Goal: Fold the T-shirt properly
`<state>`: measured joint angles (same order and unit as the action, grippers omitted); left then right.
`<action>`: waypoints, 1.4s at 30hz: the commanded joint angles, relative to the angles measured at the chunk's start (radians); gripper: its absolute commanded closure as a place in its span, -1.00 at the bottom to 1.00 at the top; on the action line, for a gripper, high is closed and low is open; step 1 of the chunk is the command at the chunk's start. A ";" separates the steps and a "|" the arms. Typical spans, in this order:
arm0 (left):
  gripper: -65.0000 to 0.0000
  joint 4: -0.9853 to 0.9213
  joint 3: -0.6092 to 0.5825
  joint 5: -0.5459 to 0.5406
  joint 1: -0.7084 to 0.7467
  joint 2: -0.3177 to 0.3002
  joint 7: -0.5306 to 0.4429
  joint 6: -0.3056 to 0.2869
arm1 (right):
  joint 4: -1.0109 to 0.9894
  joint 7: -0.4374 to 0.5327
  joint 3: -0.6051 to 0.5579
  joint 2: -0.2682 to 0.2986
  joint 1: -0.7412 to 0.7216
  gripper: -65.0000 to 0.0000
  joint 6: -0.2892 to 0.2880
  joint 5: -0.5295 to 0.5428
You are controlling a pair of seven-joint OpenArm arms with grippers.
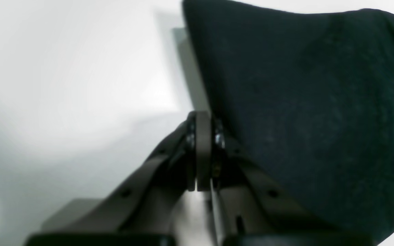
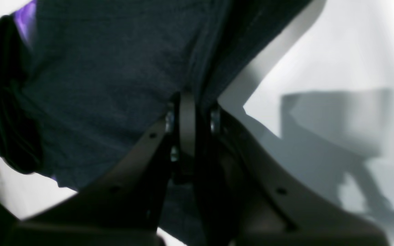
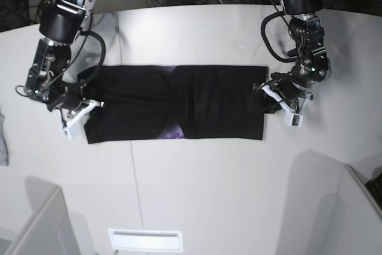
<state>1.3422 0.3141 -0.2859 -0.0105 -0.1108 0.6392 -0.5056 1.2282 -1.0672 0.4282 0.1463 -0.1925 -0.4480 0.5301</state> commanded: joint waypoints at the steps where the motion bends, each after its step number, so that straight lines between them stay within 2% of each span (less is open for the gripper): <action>1: 1.00 0.010 0.000 0.012 -0.003 -0.007 0.026 -0.003 | 0.045 0.018 -0.027 0.014 -0.014 1.00 -0.001 0.015; 3: 1.00 0.010 -0.011 0.012 -0.003 -0.008 0.026 -0.003 | 0.100 0.020 -0.088 0.017 -0.003 1.00 0.031 0.015; 7: 1.00 0.006 -0.082 0.012 -0.003 -0.037 0.026 -0.003 | 0.216 0.025 -0.190 0.013 0.026 1.00 0.157 0.017; 11: 1.00 0.003 -0.137 0.012 -0.003 -0.045 0.024 -0.003 | 0.315 0.025 -0.257 0.013 0.037 1.00 0.217 0.018; 15: 1.00 0.003 -0.142 0.012 -0.004 -0.045 0.024 -0.003 | 0.385 0.025 -0.326 0.011 0.041 1.00 0.280 0.023; 20: 1.00 -0.002 -0.146 0.012 -0.030 -0.043 0.028 -0.003 | 0.483 0.025 -0.407 0.011 0.058 1.00 0.325 0.023; 24: 1.00 0.001 -0.211 0.012 -0.047 -0.046 0.028 -0.003 | 0.559 0.023 -0.466 -0.003 0.067 1.00 0.394 0.023; 28: 1.00 0.000 -0.241 0.012 -0.052 -0.046 0.028 -0.003 | 0.606 0.017 -0.500 -0.021 0.067 1.00 0.415 0.023; 34: 1.00 0.007 -0.241 0.012 -0.052 -0.043 0.028 0.031 | 0.652 0.017 -0.566 -0.058 0.067 1.00 0.450 0.018; 42: 1.00 0.009 -0.243 0.012 -0.052 -0.043 0.028 0.031 | 0.660 0.018 -0.599 -0.106 0.067 1.00 0.452 0.018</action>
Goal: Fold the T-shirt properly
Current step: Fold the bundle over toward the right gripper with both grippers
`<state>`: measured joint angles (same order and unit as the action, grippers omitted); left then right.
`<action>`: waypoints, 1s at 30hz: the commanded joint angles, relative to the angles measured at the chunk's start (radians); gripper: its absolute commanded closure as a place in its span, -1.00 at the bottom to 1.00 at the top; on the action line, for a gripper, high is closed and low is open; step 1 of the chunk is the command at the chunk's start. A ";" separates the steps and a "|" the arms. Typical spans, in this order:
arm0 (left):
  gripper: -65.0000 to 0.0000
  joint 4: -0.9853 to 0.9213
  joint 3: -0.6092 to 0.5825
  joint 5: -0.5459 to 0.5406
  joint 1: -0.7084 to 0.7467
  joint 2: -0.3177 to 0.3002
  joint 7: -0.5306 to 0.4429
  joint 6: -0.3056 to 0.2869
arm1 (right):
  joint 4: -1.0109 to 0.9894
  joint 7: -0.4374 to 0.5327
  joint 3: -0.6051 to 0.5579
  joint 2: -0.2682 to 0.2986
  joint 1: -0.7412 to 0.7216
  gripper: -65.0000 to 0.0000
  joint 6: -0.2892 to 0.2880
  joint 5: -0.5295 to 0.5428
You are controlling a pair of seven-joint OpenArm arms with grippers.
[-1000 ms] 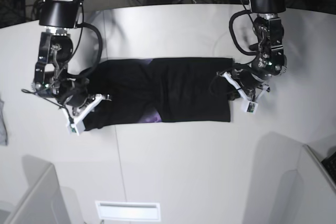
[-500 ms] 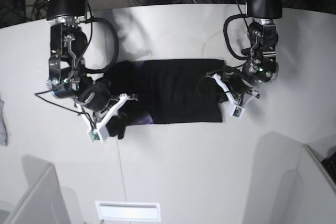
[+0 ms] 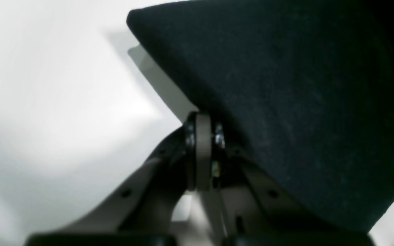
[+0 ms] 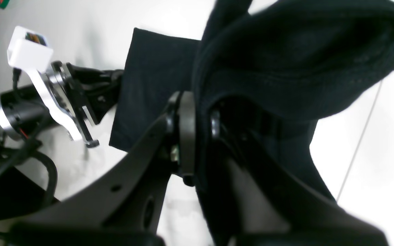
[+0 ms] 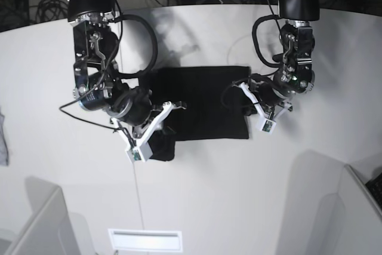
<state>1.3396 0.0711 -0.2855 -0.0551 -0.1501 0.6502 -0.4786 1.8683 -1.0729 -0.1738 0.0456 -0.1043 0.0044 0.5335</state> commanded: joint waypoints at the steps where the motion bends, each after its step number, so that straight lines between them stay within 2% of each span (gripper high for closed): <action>1: 1.00 0.011 0.000 0.012 -0.007 -0.004 0.016 0.004 | 0.021 0.024 0.003 -0.006 -0.021 1.00 -0.001 0.015; 11: 1.00 0.011 0.000 0.012 -0.005 -0.009 0.016 0.004 | 0.027 0.029 0.001 -0.031 -0.021 1.00 -0.001 0.020; 15: 1.00 0.011 0.000 0.012 -0.004 -0.009 0.016 0.004 | 0.027 0.033 -0.049 -0.048 -0.025 1.00 -0.001 0.014; 23: 1.00 0.013 0.005 0.012 0.002 -0.009 0.016 0.004 | -0.028 0.133 -0.125 -0.052 -0.024 1.00 0.003 0.014; 27: 1.00 0.013 0.011 0.012 0.004 -0.010 0.016 0.004 | -0.086 0.190 -0.171 -0.052 -0.024 1.00 0.064 0.014; 30: 1.00 0.011 0.014 0.012 0.004 -0.010 0.016 0.004 | -0.103 0.234 -0.226 -0.049 -0.022 1.00 0.087 0.014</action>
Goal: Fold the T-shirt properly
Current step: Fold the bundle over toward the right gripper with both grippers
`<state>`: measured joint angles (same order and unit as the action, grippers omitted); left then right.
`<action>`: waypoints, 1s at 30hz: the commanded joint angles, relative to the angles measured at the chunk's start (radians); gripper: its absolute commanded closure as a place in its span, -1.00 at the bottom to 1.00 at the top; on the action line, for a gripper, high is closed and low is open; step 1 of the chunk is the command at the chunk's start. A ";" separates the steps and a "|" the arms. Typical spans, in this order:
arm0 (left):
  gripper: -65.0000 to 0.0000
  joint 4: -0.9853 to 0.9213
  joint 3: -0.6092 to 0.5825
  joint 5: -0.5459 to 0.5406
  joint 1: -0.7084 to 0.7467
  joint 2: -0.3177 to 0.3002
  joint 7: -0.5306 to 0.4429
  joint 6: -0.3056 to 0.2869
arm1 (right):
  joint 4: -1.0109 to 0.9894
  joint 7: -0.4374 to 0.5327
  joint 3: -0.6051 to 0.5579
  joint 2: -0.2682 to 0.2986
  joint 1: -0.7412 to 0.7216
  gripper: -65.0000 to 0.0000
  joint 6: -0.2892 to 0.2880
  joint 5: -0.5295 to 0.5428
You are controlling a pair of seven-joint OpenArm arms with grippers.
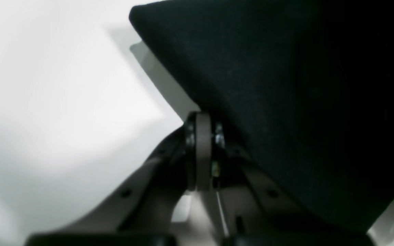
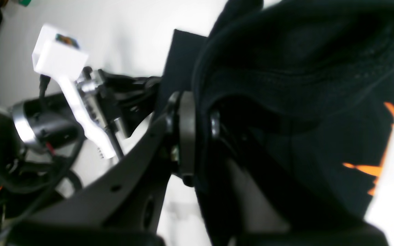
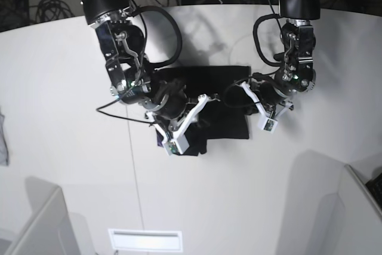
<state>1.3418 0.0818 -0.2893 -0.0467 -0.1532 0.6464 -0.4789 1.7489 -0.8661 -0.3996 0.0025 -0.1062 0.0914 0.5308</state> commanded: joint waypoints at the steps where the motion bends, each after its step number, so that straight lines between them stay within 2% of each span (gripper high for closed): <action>1: 1.00 0.009 0.003 0.015 -0.005 -0.007 0.020 0.004 | 0.016 0.032 -0.012 -0.006 -0.020 1.00 0.000 0.016; 6: 1.00 0.009 -0.001 0.015 -0.003 -0.026 0.020 0.004 | 0.012 0.058 -0.061 -0.017 -0.020 1.00 0.001 0.016; 14: 1.00 0.028 0.003 0.014 0.029 -0.046 0.020 0.004 | -0.062 0.121 -0.063 -0.048 -0.023 1.00 0.001 0.016; 22: 1.00 0.120 0.006 0.011 0.090 -0.078 0.020 0.004 | -0.093 0.118 -0.063 -0.078 -0.020 1.00 0.001 0.016; 30: 1.00 0.212 0.174 0.008 0.183 -0.082 0.020 -0.002 | -0.139 0.126 -0.063 -0.095 -0.020 1.00 0.001 0.016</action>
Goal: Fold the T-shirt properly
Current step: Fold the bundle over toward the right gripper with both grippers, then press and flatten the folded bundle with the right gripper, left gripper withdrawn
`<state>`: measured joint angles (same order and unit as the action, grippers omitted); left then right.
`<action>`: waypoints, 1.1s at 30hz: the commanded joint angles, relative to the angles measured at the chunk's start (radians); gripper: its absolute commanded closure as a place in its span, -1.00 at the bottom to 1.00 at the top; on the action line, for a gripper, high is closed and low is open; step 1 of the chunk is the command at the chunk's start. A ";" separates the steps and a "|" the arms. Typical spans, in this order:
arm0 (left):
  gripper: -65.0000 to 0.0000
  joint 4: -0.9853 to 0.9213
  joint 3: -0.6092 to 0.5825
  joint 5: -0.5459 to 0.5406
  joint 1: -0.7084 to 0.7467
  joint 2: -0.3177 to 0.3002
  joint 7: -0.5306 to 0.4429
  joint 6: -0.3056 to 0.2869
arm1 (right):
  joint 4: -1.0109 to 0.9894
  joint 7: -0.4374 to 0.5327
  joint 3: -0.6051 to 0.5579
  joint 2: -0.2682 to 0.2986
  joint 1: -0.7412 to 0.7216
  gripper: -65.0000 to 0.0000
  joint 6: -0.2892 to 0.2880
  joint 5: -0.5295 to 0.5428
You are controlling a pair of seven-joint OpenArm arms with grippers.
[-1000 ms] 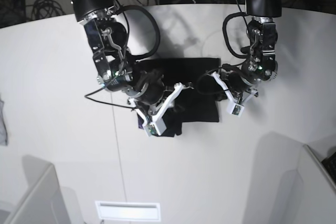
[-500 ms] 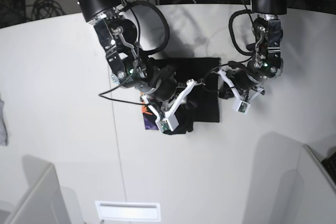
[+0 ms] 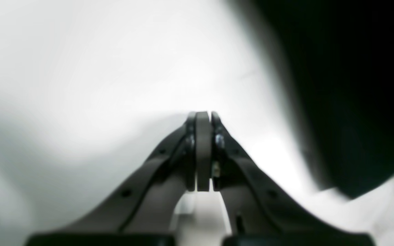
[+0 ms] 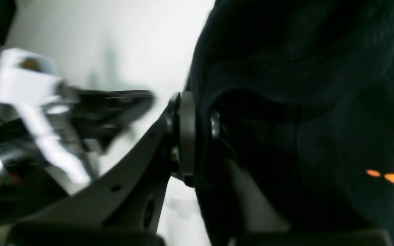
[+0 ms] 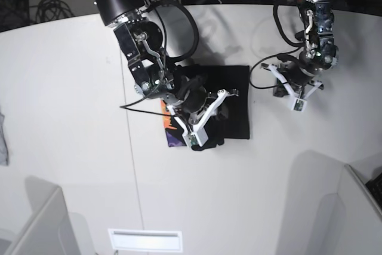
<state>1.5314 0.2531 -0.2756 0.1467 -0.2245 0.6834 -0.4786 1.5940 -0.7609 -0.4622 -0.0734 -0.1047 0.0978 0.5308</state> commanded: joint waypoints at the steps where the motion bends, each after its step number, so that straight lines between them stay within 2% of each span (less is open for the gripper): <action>1: 1.00 0.033 0.027 -0.006 0.001 -0.011 -0.017 -0.002 | 0.012 0.021 0.000 -0.022 -0.022 1.00 -0.005 0.016; 10: 1.00 0.060 0.173 -0.006 0.083 -0.013 -0.018 -0.004 | -0.022 0.056 0.000 -0.038 -0.025 1.00 -0.005 0.016; 27: 1.00 0.062 0.180 -0.006 0.095 -0.011 -0.018 -0.004 | -0.074 0.091 0.000 -0.050 -0.026 1.00 -0.005 0.018; 28: 1.00 0.060 0.180 -0.006 0.095 -0.011 -0.018 -0.004 | -0.074 0.091 0.001 -0.050 -0.026 0.96 -0.005 0.018; 30: 1.00 0.060 0.180 -0.007 0.095 -0.013 -0.018 -0.004 | -0.074 0.091 0.001 -0.050 -0.026 0.53 -0.005 0.021; 33: 1.00 0.060 0.180 -0.007 0.095 -0.013 -0.018 -0.004 | -0.074 0.091 0.001 -0.053 -0.026 0.04 -0.005 0.024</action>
<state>1.5772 0.4286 -0.2707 0.2470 -0.2226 0.6846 -0.4789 1.5028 -0.6907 -0.4629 -0.1120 -0.1101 0.0975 0.5430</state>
